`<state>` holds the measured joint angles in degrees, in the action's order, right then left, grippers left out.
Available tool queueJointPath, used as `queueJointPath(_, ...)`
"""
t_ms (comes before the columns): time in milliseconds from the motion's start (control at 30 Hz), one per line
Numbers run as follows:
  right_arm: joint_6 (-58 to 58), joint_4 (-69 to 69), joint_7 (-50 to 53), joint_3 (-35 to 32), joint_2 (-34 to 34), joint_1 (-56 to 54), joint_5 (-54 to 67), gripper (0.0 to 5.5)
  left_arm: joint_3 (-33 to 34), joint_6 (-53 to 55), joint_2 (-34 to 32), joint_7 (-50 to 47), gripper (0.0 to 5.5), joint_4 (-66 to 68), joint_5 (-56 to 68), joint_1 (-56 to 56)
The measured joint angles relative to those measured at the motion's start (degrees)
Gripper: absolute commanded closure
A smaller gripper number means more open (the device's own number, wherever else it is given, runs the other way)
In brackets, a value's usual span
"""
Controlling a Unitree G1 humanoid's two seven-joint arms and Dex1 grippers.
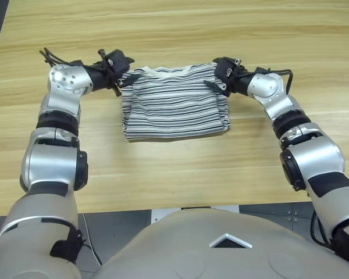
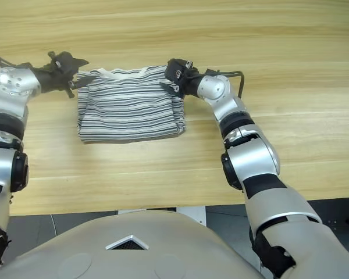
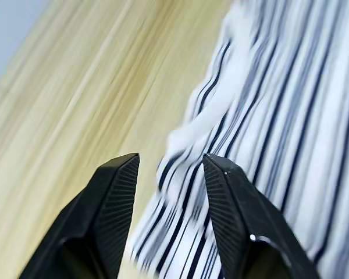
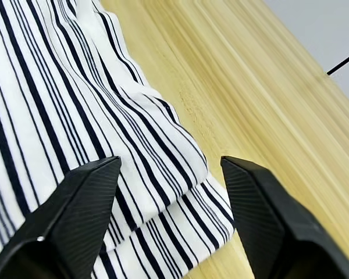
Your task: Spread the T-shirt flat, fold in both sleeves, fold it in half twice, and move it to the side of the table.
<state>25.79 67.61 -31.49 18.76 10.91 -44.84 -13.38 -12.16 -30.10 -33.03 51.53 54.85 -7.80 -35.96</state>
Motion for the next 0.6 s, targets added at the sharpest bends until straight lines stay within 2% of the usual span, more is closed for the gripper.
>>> queueJointPath(100,0.37,-0.06,-0.08,0.01,-0.1,0.23,-0.02,1.55,-2.0,0.46,-0.38,2.69,3.47,-21.06,0.76,10.67)
queueJointPath(200,0.8,-0.44,1.08,2.14,0.04,0.4,-3.24,1.55,-5.53,1.46,-5.0,1.91,3.47,-40.84,-8.3,22.12)
queueJointPath(267,1.02,-0.6,2.54,4.22,0.5,0.5,-5.75,1.55,-6.87,1.65,-7.38,-3.5,3.47,-44.11,-17.66,25.82)
queueJointPath(433,2.69,-1.93,4.33,7.62,1.53,0.66,-8.86,1.55,-10.73,1.66,-9.71,-17.02,3.47,-48.39,-35.12,26.08)
queueJointPath(600,5.28,-12.41,-1.59,10.02,6.06,7.05,-8.61,1.55,-17.15,-0.8,-9.94,-29.67,3.47,-45.84,-48.72,22.11)
